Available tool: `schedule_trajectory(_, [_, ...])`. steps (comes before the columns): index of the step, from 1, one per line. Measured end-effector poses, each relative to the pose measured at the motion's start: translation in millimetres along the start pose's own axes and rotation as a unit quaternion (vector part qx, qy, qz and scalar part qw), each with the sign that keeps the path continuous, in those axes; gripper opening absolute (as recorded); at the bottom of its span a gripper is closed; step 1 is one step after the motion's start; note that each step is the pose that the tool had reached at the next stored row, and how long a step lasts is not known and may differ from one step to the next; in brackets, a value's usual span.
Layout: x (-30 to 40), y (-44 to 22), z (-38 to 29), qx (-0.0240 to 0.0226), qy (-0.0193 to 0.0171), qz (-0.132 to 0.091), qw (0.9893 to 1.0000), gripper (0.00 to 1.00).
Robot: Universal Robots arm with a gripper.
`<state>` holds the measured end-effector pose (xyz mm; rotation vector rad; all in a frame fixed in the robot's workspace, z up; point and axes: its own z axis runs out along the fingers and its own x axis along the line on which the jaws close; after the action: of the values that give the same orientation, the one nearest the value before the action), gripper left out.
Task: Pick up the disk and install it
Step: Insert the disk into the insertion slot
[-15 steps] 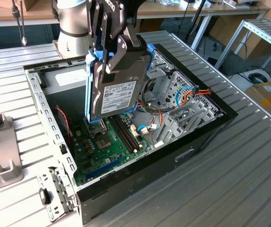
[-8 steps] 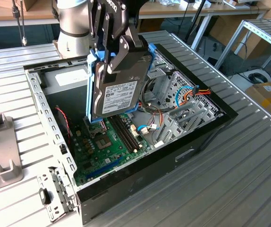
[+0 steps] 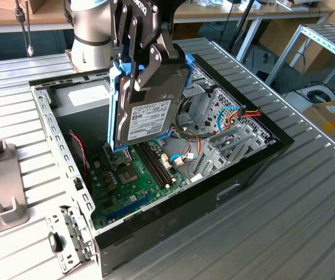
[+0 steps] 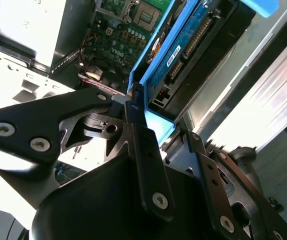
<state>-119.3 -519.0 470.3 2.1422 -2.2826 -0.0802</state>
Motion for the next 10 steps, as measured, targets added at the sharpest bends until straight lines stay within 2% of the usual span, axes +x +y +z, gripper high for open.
schedule_trajectory(10, [1.3, -1.7, -0.1, 0.0000, 0.0000, 0.000, 1.0000, 0.37])
